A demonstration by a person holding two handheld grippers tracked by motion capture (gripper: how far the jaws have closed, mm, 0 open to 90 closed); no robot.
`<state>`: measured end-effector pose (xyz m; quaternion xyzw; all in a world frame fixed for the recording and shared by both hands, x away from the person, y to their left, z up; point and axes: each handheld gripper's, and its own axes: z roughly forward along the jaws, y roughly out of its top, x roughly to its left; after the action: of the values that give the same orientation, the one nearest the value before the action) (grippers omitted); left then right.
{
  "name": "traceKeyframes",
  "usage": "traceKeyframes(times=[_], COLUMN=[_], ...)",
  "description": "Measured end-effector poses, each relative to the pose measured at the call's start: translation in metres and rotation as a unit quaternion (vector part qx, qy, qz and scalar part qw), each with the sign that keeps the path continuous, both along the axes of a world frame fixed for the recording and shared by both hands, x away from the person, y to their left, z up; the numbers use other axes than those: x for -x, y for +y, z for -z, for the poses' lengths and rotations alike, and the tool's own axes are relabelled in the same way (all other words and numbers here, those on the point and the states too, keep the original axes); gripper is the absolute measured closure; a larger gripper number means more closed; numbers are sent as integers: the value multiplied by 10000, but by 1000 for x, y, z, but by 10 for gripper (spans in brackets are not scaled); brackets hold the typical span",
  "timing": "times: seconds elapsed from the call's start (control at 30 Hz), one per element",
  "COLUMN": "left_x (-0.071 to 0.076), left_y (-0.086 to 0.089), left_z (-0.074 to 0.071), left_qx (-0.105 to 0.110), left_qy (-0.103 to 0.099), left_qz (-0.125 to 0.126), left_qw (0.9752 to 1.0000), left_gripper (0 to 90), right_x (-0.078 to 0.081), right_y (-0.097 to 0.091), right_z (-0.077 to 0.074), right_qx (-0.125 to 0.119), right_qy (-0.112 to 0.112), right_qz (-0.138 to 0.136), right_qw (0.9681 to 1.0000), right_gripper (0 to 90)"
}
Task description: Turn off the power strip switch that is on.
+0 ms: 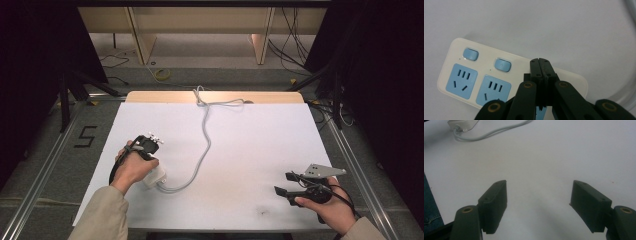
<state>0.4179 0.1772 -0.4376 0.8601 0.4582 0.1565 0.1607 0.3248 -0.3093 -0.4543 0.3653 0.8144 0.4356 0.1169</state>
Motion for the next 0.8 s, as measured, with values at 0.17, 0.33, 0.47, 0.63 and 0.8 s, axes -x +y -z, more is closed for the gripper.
traceKeyframes(times=[0.17, 0.33, 0.47, 0.63, 0.8], left_x=[0, 0, 1, 3, 4], left_y=[1, 2, 3, 4, 3], left_z=[0, -1, -4, -7, -9], left_qx=[34, 48, 125, 197, 256], left_qy=[-7, -44, -151, -261, -373], left_qz=[5, 12, 8, -30, -23], left_qw=[10000, 10000, 9998, 9995, 9990], left_gripper=[899, 898, 898, 897, 897], right_x=[0, 0, 0, 0, 0], right_y=[0, 0, 0, 0, 0], right_z=[0, 0, 0, 0, 0], right_qx=[2, -4, 0, -2, -5], right_qy=[-2, 2, 2, 0, -3], right_qz=[-5, -3, -8, -5, -3], right_qw=[10000, 10000, 10000, 10000, 10000], right_gripper=[300, 300, 300, 300, 300])
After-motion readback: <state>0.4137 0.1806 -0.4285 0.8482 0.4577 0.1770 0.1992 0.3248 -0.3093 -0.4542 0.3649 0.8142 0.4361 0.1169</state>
